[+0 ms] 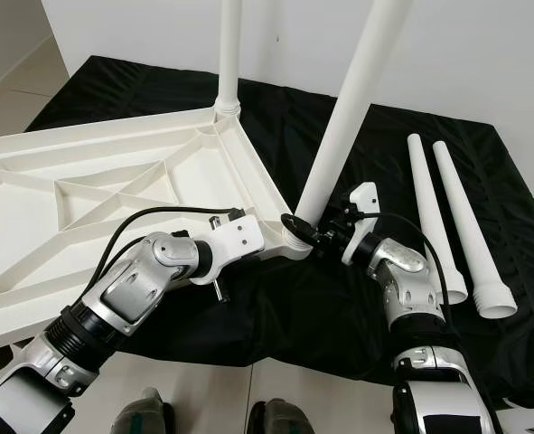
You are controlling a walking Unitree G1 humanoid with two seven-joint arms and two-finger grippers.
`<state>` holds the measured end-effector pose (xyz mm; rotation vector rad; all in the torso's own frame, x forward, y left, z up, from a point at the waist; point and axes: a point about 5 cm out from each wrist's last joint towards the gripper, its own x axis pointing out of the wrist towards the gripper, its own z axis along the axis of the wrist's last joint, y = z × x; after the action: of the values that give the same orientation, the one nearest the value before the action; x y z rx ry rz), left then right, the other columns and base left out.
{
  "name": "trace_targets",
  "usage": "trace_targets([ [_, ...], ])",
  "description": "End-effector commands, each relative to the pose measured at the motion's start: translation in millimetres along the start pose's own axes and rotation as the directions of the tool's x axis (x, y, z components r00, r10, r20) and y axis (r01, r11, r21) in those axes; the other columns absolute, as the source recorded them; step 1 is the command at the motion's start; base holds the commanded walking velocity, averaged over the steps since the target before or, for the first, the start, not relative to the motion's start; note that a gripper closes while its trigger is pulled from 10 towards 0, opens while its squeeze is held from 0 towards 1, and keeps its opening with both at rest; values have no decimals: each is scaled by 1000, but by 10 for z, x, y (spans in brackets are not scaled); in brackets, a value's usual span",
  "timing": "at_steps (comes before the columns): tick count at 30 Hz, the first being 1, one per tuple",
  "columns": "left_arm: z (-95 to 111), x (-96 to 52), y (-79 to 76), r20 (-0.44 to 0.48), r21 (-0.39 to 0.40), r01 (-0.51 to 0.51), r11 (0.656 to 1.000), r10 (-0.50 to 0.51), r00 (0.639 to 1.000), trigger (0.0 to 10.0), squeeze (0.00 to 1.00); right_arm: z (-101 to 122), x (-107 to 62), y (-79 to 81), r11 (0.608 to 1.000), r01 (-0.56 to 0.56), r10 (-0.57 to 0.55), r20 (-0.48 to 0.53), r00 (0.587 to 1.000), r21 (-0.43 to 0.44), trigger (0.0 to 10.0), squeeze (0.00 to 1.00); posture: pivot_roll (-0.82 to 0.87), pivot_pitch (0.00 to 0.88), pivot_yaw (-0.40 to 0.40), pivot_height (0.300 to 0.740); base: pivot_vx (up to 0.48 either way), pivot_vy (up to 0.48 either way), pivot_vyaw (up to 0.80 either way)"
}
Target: Building children table
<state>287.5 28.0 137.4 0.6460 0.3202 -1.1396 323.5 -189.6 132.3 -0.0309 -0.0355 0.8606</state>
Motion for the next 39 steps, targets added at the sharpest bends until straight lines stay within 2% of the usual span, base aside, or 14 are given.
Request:
trace_targets([
  [1, 72, -14, -5, 31, 42, 1, 999, -3, 1000, 10000, 0, -15, -66, -67, 999, 48, -48, -2, 999, 16, 0, 0, -1, 11, -72, 740, 0, 0, 0],
  [3, 73, -14, -4, 31, 42, 1, 999, -2, 1000, 10000, 0, -19, -62, -54, 999, 43, -43, -2, 999, 12, 0, 0, -1, 11, -72, 740, 0, 0, 0],
  [4, 75, -15, -2, 32, 42, 1, 999, -2, 999, 10000, 0, -23, -56, -35, 999, 39, -39, -2, 999, 10, 10000, 0, -2, 15, -73, 740, 0, 0, 0],
  [8, 78, -16, 0, 33, 41, 0, 999, -2, 999, 10000, 0, -27, -32, 11, 999, 38, -38, 10, 999, 24, 10000, 0, -2, 15, -73, 740, 0, 0, 0],
  [10, 82, -17, 1, 34, 39, -1, 999, -1, 999, 10000, 0, -16, 16, 93, 998, 46, -47, 25, 999, 33, 10000, 0, -3, 19, -74, 740, 0, 0, 0],
  [16, 83, -19, 1, 34, 38, -1, 999, 0, 999, 10000, 0, 7, 68, 147, 997, 68, -70, 56, 996, 44, 10000, 0, -4, 25, -75, 740, 0, 0, 0],
  [23, 86, -11, -16, 36, 37, 4, 999, -5, 999, 10000, 0, 45, 307, 335, 959, 269, -278, 116, 954, 86, 10000, 0, -7, 27, -77, 740, 0, 0, 0],
  [28, 92, -9, -16, 38, 37, 3, 999, -5, 999, 10000, 0, 55, 375, 417, 951, 290, -303, 132, 944, 112, 10000, 0, -7, 27, -82, 740, 0, 0, 0],
  [32, 107, -1, -23, 44, 34, 2, 999, -4, 999, 10000, 0, 64, 519, 538, 905, 384, -412, 146, 899, 185, 10000, 0, -6, 27, -85, 740, 0, 0, 0],
  [33, 106, 0, -21, 43, 34, 2, 999, -3, 999, 10000, 0, 55, 578, 561, 834, 517, -543, 123, 831, 192, 10000, 0, -5, 26, -85, 740, 0, 0, 0],
  [35, 106, 0, -21, 43, 34, 2, 999, -3, 999, 10000, 0, 55, 578, 561, 834, 517, -543, 123, 831, 192, 10000, 0, -5, 26, -85, 740, 0, 0, 0],
  [36, 105, 1, -19, 43, 34, 1, 999, -2, 999, 10000, 0, 49, 587, 563, 790, 585, -607, 109, 787, 184, 10000, 0, -5, 25, -86, 740, 0, 0, 0],
  [37, 105, 1, -19, 43, 34, 1, 999, -2, 999, 10000, 0, 49, 587, 563, 790, 585, -607, 109, 787, 184, 10000, 0, -5, 25, -86, 740, 0, 0, 0],
  [39, 106, 4, -14, 44, 35, -1, 999, -1, 999, 10000, 0, 15, 625, 622, 720, 676, -690, 66, 720, 153, 10000, 0, -4, 22, -86, 740, 0, 0, 0],
])
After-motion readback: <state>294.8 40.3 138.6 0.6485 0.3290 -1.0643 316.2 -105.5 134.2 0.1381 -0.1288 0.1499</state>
